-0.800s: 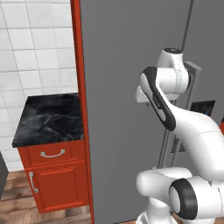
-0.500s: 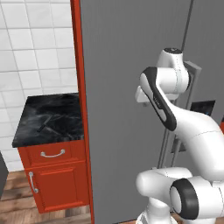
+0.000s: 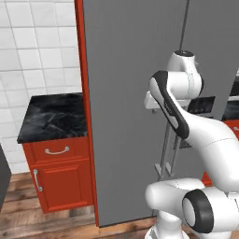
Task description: Retrieve the butter from the fridge and place it on a plate on the dining table. Then retrieve the butter knife by the fridge and place it near the plate.
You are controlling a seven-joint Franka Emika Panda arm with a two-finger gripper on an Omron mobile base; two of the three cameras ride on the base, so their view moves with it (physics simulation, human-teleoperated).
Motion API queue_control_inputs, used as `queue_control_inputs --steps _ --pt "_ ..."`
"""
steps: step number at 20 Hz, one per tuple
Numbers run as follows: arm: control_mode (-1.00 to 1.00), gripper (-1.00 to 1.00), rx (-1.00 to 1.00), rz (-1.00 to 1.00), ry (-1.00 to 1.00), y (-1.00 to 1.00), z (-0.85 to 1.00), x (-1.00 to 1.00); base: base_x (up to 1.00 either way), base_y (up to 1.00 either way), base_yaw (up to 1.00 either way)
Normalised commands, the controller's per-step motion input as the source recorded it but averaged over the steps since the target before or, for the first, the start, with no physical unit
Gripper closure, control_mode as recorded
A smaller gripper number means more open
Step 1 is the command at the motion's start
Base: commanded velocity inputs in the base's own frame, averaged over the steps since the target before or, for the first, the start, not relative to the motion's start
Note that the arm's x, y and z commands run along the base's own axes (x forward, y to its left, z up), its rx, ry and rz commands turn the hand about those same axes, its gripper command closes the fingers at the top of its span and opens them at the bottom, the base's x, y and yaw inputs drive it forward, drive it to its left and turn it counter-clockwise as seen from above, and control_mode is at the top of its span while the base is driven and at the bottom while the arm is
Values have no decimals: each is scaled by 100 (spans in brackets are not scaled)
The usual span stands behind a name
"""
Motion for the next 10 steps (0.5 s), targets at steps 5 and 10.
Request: queue_control_inputs --steps 5,10 --pt "100 -100 0 0 0 0 0 0 -55 -23 -2" --pt "100 -100 0 0 0 0 0 0 -46 -54 0"
